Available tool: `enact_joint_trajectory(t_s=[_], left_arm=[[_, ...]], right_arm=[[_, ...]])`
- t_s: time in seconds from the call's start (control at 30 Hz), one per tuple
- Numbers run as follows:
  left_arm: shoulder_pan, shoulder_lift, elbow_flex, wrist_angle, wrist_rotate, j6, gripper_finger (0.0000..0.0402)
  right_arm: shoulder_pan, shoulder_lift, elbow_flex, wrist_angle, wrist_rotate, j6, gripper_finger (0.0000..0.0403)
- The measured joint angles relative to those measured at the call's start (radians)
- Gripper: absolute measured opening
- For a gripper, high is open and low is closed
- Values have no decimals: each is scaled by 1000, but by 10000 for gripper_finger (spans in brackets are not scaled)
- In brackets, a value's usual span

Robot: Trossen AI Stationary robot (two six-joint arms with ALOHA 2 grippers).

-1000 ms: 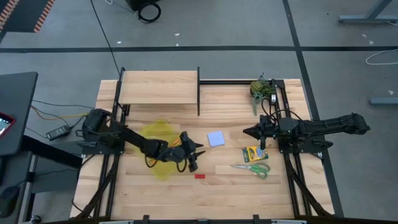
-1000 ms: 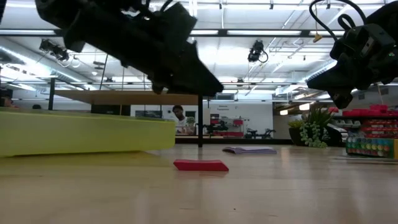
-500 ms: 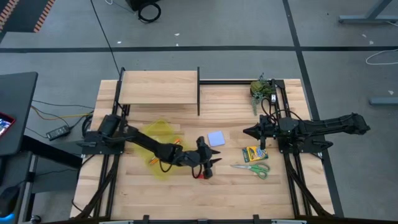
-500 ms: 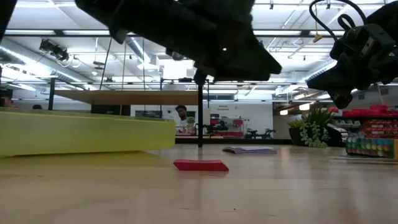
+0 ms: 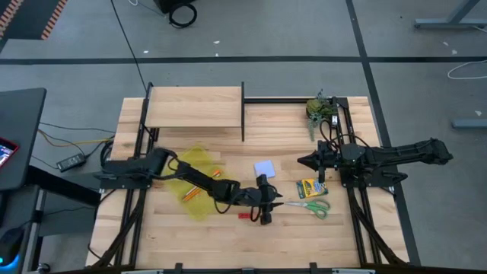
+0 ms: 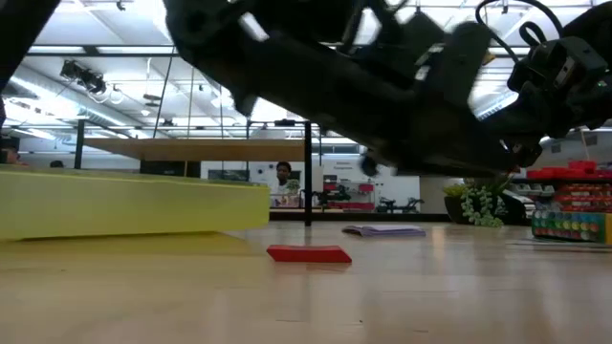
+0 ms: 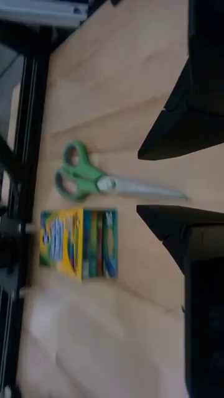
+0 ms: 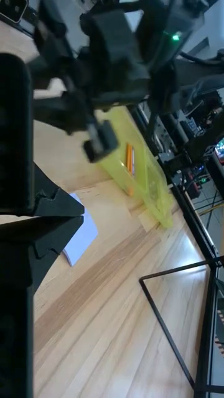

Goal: Pack school essentials
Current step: Put the green scissors into the yellow supply box

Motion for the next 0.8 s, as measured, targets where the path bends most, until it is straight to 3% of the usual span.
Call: enact_joint_trajectory(t_s=[0.13,0.63,0.8], left_arm=[[9,70,87,-1,74,0,134],[60,232,353,-67,154,104,169],[79,287,409,-66,230,107,165]], right_arm=[[0,0,0,0,0,0,10],[0,0,0,0,0,0,10],[0,0,0,0,0,0,10]])
